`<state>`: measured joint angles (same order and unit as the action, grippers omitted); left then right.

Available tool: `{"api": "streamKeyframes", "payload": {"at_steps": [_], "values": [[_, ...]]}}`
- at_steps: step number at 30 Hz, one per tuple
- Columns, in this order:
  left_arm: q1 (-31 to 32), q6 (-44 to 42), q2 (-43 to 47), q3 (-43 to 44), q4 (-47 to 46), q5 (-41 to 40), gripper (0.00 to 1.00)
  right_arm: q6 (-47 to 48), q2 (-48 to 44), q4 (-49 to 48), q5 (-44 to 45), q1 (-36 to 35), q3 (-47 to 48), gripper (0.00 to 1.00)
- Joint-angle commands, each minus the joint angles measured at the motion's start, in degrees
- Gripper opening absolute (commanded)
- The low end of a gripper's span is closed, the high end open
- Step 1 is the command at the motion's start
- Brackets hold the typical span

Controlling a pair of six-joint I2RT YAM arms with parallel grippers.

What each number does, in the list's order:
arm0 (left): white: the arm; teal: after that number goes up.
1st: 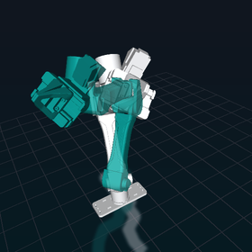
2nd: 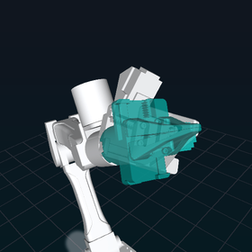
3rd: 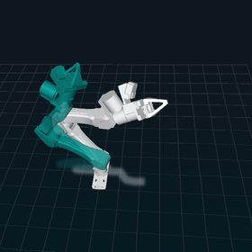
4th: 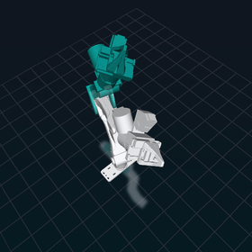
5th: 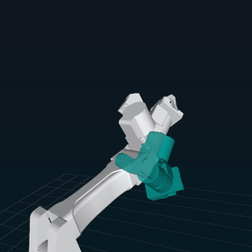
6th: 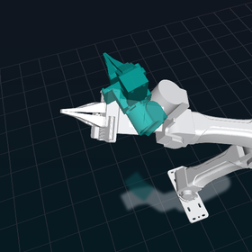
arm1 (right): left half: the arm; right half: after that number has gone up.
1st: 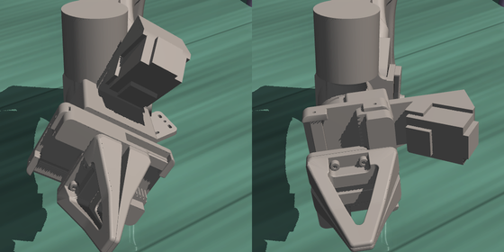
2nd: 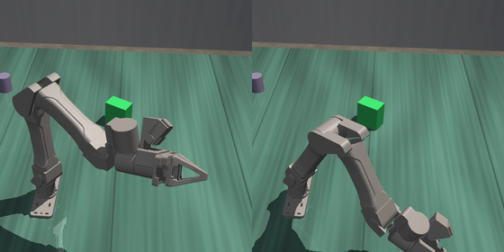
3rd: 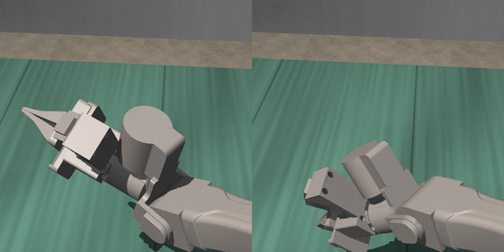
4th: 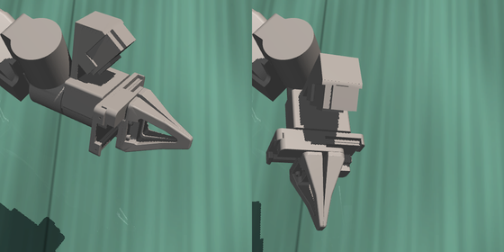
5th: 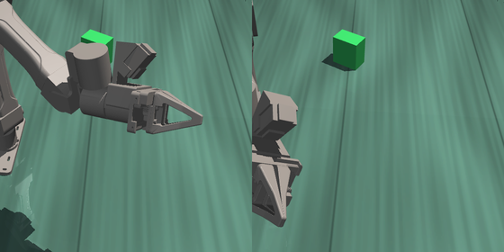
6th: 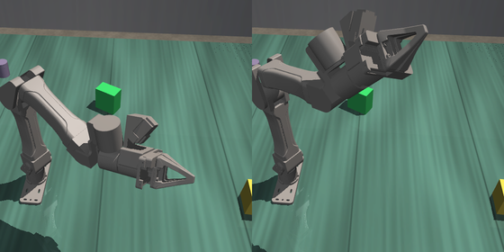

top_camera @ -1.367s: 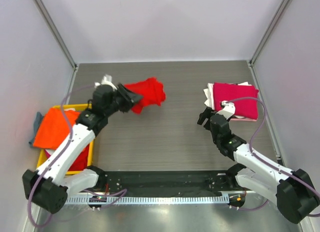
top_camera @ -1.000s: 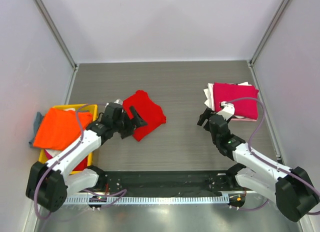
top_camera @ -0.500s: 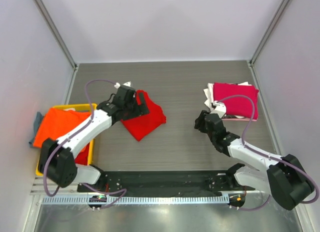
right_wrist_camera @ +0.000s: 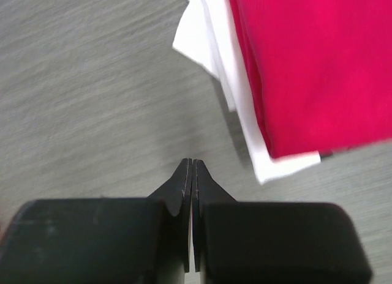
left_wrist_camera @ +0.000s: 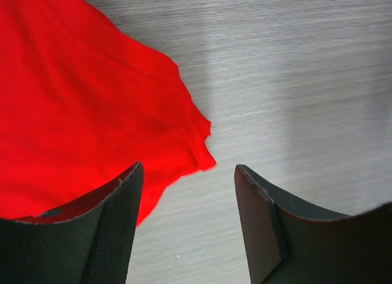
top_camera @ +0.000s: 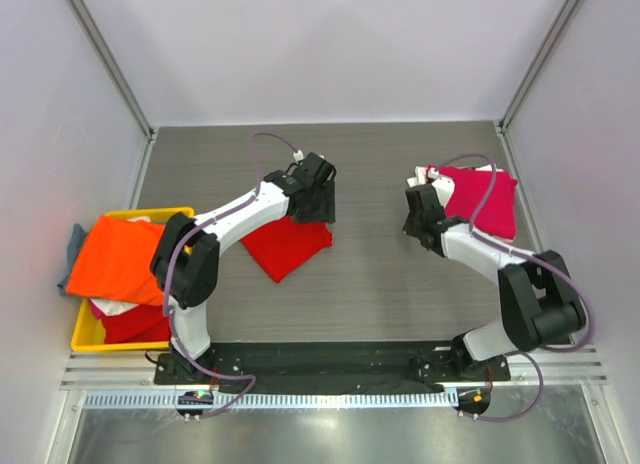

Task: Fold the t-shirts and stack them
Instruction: Flatten the tshirt out

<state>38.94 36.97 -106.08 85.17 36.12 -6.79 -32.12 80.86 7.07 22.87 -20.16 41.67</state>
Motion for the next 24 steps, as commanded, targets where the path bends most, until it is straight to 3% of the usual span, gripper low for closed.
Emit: {"api": "streamKeyframes", "payload": {"at_steps": [1,11,20,24], "values": [[0.00,-0.94,-2.20,3.78,3.61,-1.21,0.62,0.65,5.61,5.05,-0.90,2.23,7.44,0.01],[0.35,-1.64,-1.58,5.36,5.10,-2.88,0.62,1.01,22.31,13.57,5.59,4.60,21.34,0.01],[0.35,-2.25,-4.12,7.29,7.30,-4.38,0.62,-1.89,22.24,15.25,7.19,11.19,20.47,0.01],[0.35,-2.52,-7.63,10.28,8.09,-5.34,0.62,-0.85,20.57,13.59,2.54,11.11,19.77,0.01]]}}
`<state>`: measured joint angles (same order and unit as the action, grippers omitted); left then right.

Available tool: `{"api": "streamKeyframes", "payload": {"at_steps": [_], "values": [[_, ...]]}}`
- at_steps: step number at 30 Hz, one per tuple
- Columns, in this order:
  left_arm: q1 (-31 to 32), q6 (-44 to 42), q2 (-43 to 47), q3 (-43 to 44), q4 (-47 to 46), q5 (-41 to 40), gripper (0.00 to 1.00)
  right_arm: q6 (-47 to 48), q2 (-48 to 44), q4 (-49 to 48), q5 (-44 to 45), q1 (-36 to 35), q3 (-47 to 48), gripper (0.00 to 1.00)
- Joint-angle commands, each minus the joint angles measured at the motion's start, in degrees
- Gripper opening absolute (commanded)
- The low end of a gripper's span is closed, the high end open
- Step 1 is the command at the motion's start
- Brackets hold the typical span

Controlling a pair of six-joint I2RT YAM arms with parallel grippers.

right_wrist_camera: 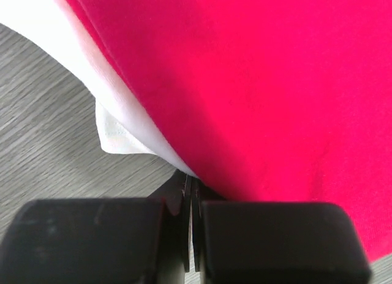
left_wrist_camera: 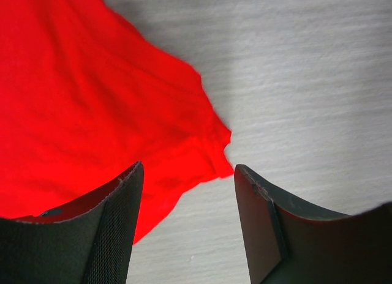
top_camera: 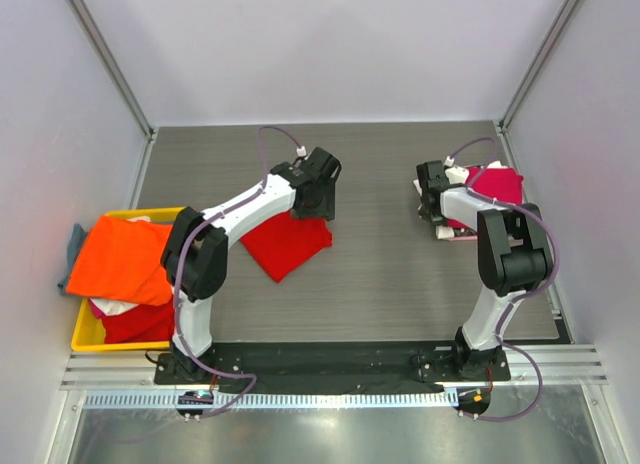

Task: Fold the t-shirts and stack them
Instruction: Flatten the tshirt out

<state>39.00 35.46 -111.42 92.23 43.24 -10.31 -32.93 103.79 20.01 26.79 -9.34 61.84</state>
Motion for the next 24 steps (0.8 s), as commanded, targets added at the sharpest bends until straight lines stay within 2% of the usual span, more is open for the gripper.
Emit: {"api": "streamKeyframes", "payload": {"at_steps": [1,9,11,14,17,18,20,24], "values": [[0.28,-1.01,-3.18,4.96,1.23,-2.26,0.62,0.23,-4.36,-1.53,-4.26,0.12,-1.97,0.03],[0.46,-1.80,-13.64,15.43,6.67,-4.54,0.61,1.11,-18.78,-9.90,-14.65,-0.15,-11.92,0.29],[0.46,-1.89,-15.93,17.37,8.26,-5.07,0.61,1.02,-21.42,-10.25,-17.62,-0.24,-13.59,0.33],[0.46,-1.89,-17.52,17.82,9.05,-4.81,0.61,1.02,-25.21,-10.43,-18.96,-0.32,-15.70,0.36],[0.46,-1.98,-17.87,17.20,9.31,-4.29,0.39,1.11,-27.23,-10.87,-19.58,-0.41,-17.81,0.36],[0.46,-1.80,-17.61,16.94,9.40,-4.11,0.23,1.11,-27.50,-11.22,-20.27,-0.41,-18.77,0.36],[0.55,-1.28,-14.91,15.10,8.97,-4.37,0.01,0.94,-27.59,-12.79,-21.51,-0.50,-19.83,0.36],[0.63,-1.27,-6.39,10.08,4.06,-4.20,0.00,0.58,-26.80,-16.40,-23.97,-0.50,-22.81,0.36]]}}
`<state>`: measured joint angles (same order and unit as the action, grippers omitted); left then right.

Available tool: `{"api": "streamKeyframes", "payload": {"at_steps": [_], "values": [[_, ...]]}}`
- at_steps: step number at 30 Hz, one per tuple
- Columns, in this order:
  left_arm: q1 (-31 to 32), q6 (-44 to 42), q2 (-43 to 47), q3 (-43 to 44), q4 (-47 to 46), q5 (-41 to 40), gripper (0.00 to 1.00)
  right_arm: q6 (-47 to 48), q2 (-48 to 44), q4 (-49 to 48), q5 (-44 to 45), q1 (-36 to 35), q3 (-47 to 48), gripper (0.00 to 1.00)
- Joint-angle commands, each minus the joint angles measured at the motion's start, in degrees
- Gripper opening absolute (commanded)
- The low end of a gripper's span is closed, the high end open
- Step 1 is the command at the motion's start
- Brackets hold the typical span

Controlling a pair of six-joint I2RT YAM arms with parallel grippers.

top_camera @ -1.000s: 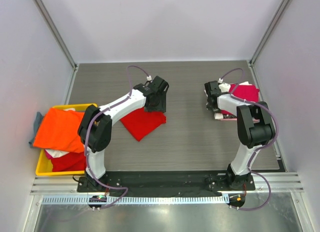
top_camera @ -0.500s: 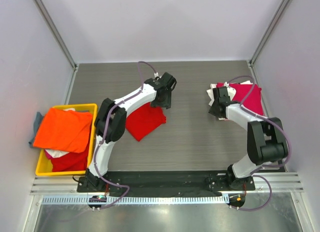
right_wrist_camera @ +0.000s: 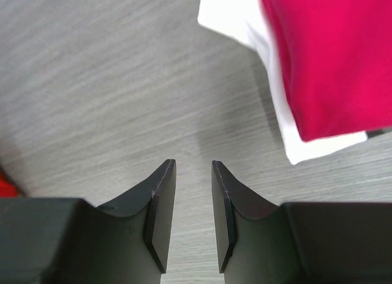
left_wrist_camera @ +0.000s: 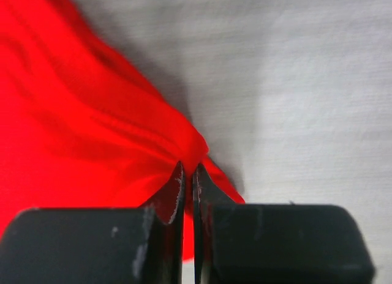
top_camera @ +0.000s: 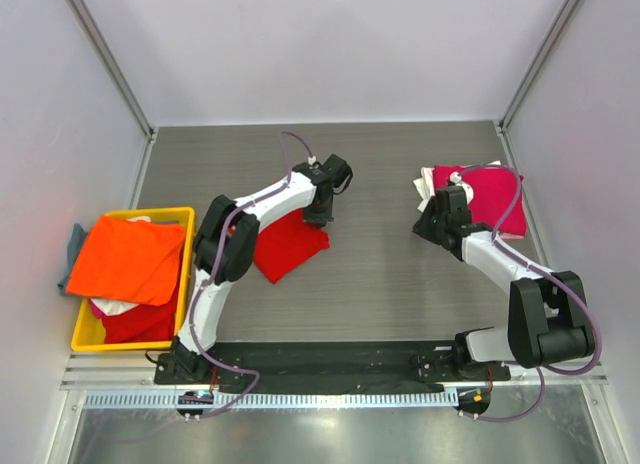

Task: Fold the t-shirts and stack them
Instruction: Flatten the tshirt out

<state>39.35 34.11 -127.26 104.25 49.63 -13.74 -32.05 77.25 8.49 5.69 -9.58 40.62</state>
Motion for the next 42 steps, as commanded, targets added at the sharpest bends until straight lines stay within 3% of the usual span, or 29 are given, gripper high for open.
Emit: {"api": "streamKeyframes", "payload": {"at_steps": [1,3,6,10,12,14,15,18,21,22,23,24,25,27,31,34,35,38,42], "values": [[0.29,-0.01,10.97,-1.68,-2.51,-0.24,0.00,-0.29,-0.09,-5.58,-2.88,-0.26,-1.86,0.36],[0.29,-0.62,13.08,0.68,-1.12,2.21,0.00,-0.38,0.09,-6.38,-2.97,-0.26,-2.30,0.35],[0.20,-1.76,11.17,11.56,5.01,5.73,0.00,-0.82,-0.61,-7.43,-3.23,-0.26,-3.26,0.34],[0.20,-3.43,7.47,38.14,16.36,7.14,0.00,-0.82,-1.93,-7.88,-3.32,-0.26,-3.79,0.34],[0.20,-3.61,9.82,41.29,16.56,7.32,0.00,-0.73,-2.98,-7.88,-3.14,-0.26,-4.14,0.34],[0.20,-2.56,19.03,31.94,12.19,7.50,0.00,-0.38,-3.77,-8.05,-3.41,-0.26,-4.58,0.34],[0.20,-2.12,23.42,26.24,5.46,8.80,0.00,-0.38,-4.39,-8.23,-3.50,-0.26,-5.02,0.34],[0.11,1.12,38.37,-3.50,-5.81,5.50,0.00,0.06,-5.18,-8.14,-4.37,-0.26,-5.29,0.36],[0.02,7.62,52.35,-21.39,-14.17,1.79,0.00,0.15,-5.62,-8.23,-4.73,-0.26,-5.46,0.37],[0.02,9.47,56.29,-33.63,-16.73,2.65,0.00,0.06,-6.06,-8.14,-4.90,-0.26,-5.64,0.38],[0.20,12.79,59.64,-40.37,-20.06,4.49,0.00,0.06,-6.24,-8.23,-4.90,-0.26,-5.73,0.38],[0.37,14.48,66.03,-52.97,-27.84,7.03,0.00,-0.29,-6.41,-8.14,-4.73,-0.35,-5.90,0.39],[0.55,16.50,68.53,-58.57,-31.31,8.88,0.01,-0.38,-6.50,-8.14,-4.73,-0.35,-5.90,0.40],[1.69,19.66,73.36,-70.25,-37.11,12.67,0.12,-1.08,-6.85,-8.14,-4.55,-0.44,-5.90,0.43],[6.33,18.72,77.85,-75.85,-35.75,12.34,0.18,-1.26,-5.10,-9.90,-9.37,-0.61,-4.59,0.53],[7.14,17.32,80.67,-74.81,-32.50,10.58,0.39,-0.65,-2.29,-9.55,-12.01,-1.48,-2.22,0.58],[7.14,16.87,81.03,-74.11,-31.18,9.70,0.53,-0.03,-1.41,-9.20,-12.72,-2.01,-1.52,0.58],[7.05,13.89,79.64,-70.16,-26.43,4.26,0.74,1.98,1.05,-7.10,-12.38,-6.31,1.38,0.59],[7.14,8.00,71.82,-60.25,-21.24,0.91,0.74,2.43,2.90,-5.41,-9.39,-10.71,3.85,0.58]]}}
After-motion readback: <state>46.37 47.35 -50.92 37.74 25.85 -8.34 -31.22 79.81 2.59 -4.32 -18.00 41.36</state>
